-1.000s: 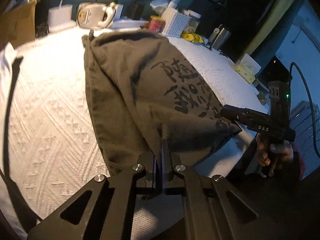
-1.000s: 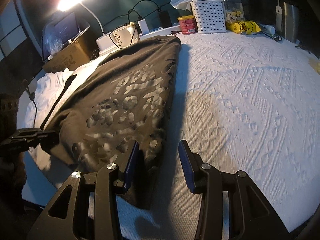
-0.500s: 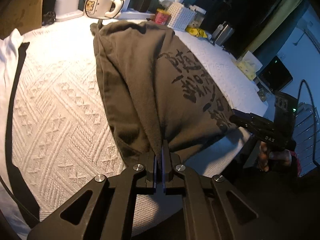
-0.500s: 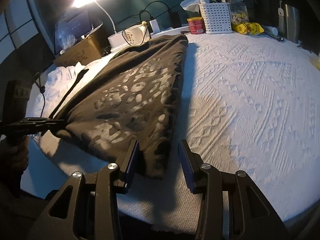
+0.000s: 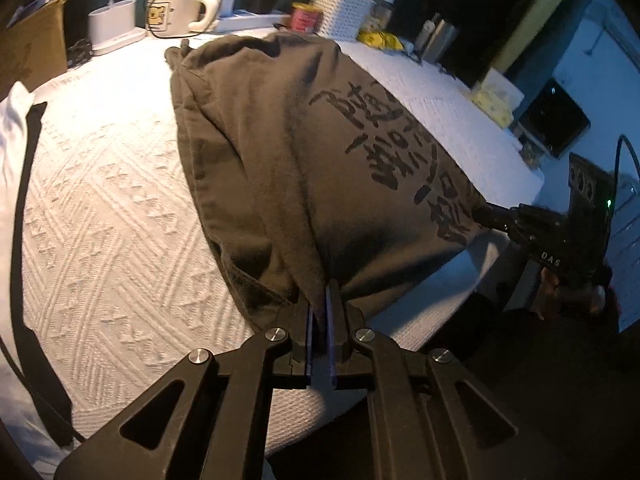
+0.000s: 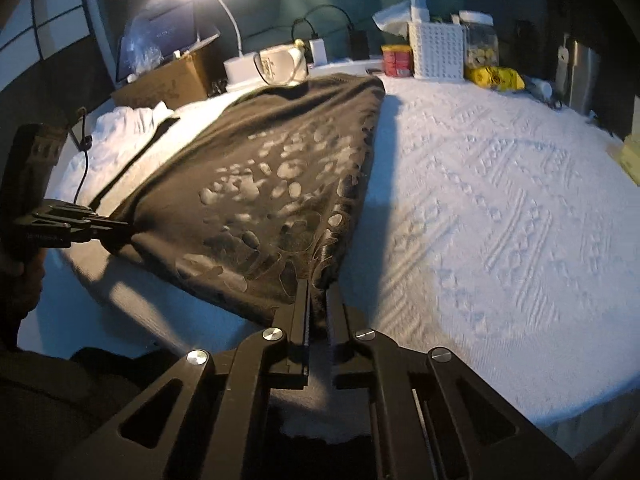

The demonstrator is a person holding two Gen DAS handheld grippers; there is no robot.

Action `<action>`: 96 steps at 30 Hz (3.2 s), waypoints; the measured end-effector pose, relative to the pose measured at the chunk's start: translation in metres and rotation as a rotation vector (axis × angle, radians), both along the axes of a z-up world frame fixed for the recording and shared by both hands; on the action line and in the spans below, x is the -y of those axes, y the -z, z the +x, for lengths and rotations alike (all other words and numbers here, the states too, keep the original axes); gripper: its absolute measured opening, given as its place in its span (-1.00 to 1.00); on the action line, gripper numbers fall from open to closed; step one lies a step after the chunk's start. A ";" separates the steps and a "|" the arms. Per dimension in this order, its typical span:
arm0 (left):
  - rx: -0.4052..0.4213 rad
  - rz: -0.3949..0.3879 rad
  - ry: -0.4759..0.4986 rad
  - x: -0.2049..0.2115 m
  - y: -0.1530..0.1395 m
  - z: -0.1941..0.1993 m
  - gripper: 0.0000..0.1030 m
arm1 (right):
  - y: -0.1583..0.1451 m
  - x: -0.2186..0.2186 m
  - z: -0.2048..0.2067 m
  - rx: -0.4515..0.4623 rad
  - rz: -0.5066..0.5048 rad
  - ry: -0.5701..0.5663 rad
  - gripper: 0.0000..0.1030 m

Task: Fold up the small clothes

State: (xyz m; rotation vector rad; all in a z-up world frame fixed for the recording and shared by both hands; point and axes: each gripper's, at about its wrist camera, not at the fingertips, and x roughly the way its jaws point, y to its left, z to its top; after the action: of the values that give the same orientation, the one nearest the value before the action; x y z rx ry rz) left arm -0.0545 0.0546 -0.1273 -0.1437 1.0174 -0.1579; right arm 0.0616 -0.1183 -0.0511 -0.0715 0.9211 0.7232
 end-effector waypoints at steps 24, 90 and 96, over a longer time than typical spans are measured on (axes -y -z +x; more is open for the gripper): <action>-0.039 0.124 0.026 0.013 -0.024 0.002 -0.74 | -0.007 0.039 -0.020 -0.055 -0.009 0.085 -0.86; 0.047 0.071 -0.311 -0.122 -0.023 0.206 0.01 | 0.004 -0.062 0.235 -0.068 -0.079 0.069 0.02; 0.050 -0.094 -0.279 -0.121 -0.018 0.202 0.18 | 0.006 -0.068 0.241 -0.072 -0.068 0.070 0.02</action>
State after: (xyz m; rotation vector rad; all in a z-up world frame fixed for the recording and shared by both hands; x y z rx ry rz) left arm 0.1474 0.1759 -0.1094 -0.3633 0.9302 0.0448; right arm 0.3028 -0.0507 -0.0568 -0.0733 1.0128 0.6322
